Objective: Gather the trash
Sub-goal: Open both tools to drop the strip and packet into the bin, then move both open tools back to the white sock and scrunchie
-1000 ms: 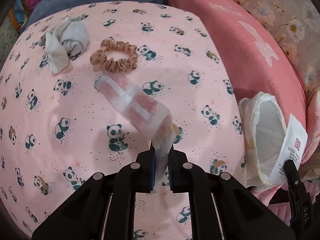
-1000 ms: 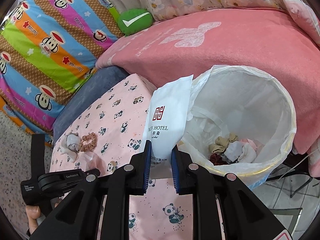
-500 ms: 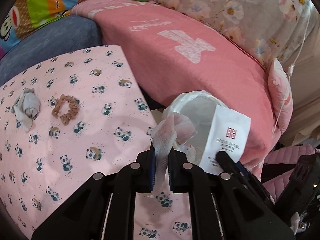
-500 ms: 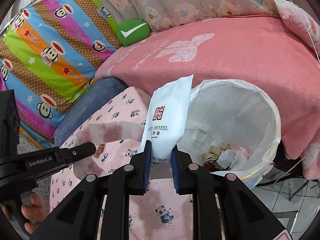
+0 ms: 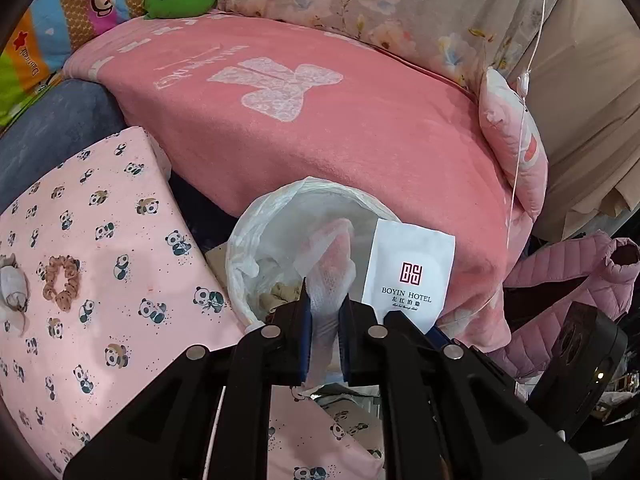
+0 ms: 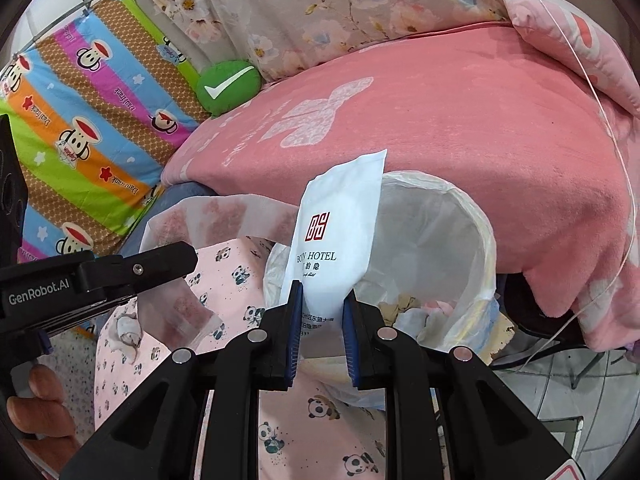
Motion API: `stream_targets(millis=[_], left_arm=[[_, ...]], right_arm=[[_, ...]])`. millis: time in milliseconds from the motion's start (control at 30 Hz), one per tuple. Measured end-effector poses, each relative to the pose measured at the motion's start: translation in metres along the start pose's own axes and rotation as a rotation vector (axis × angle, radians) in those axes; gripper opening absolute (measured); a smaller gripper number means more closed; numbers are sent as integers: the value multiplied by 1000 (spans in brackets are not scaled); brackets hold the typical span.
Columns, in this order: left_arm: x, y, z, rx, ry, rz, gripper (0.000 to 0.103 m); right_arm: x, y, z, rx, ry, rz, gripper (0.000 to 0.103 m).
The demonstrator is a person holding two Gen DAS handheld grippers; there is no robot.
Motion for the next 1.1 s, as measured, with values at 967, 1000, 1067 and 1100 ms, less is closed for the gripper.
stream_targets(millis=[967, 1000, 1067, 1100], left_arm=[[-8, 35, 0, -80, -76, 133, 61], [-9, 36, -1, -84, -77, 135, 61], [-11, 40, -2, -91, -79, 136, 61], [-12, 42, -2, -94, -79, 137, 61]], right_arm=[[15, 0, 10, -16, 11, -25, 34], [15, 1, 9, -16, 11, -25, 34], [15, 5, 9, -20, 13, -20, 34], [14, 8, 8, -25, 14, -18, 34]])
Point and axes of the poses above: each gripper's, at about its wrist camera, not at the fingertips, and x roughly the way its jaws point, y to its left, z to its top, the point moved 1 cm from there along x, roughly the way its jaws point, and after that the axes turned 11 degrees about -x, right-handed, at the moved point
